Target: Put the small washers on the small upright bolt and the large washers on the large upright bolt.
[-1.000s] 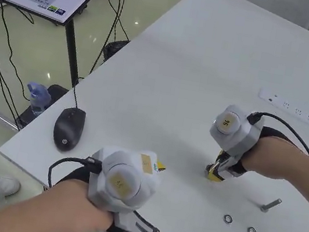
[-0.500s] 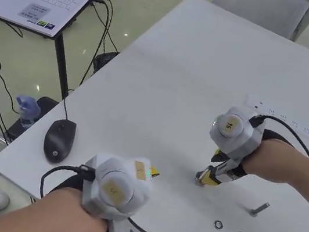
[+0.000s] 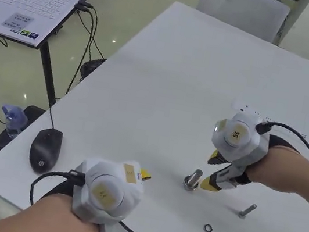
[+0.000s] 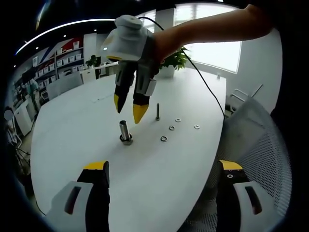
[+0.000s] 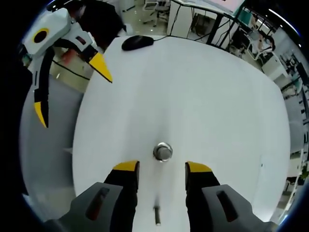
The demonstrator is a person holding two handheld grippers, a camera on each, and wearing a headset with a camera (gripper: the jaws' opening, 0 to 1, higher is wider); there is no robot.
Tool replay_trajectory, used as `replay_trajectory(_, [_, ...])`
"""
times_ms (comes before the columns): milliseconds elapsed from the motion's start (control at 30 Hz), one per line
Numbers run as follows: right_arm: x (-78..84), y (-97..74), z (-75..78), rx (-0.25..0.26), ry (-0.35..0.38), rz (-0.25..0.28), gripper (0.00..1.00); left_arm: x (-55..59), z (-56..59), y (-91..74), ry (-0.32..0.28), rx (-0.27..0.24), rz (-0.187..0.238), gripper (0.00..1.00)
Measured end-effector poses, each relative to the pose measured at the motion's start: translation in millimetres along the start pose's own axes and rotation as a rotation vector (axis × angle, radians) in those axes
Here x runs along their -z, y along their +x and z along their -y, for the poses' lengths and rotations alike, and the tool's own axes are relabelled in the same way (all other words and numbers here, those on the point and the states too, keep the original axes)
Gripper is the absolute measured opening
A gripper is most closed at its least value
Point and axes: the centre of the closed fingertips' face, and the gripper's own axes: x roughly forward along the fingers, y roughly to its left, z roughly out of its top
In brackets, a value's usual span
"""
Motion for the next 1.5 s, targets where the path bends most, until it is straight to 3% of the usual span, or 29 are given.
replay_trajectory(400, [32.9, -20.4, -14.6, 0.027, 0.084, 0.018, 0.38, 1.3, 2.1, -4.7, 0.003, 0.001, 0.000, 0.92])
replay_trajectory(633, [61.9, -34.8, -27.5, 0.048, 0.129, 0.009, 0.38, 2.9, 3.5, -3.2, 0.008, 0.009, -0.009, 0.92])
replay_trajectory(933, [100.5, -52.5, -44.0, 0.075, 0.208, 0.006, 0.37, -6.4, 2.1, -3.3, 0.018, 0.014, -0.001, 0.92])
replay_trajectory(1233, [138.9, -54.3, -55.5, 0.073, 0.269, -0.022, 0.37, -14.8, 4.0, 3.5, 0.029, 0.014, 0.000, 0.92])
replay_trajectory(1500, [153.3, -46.3, -59.6, 0.054, 0.294, -0.021, 0.37, -17.4, 0.7, 2.3, 0.013, -0.012, 0.007, 0.95])
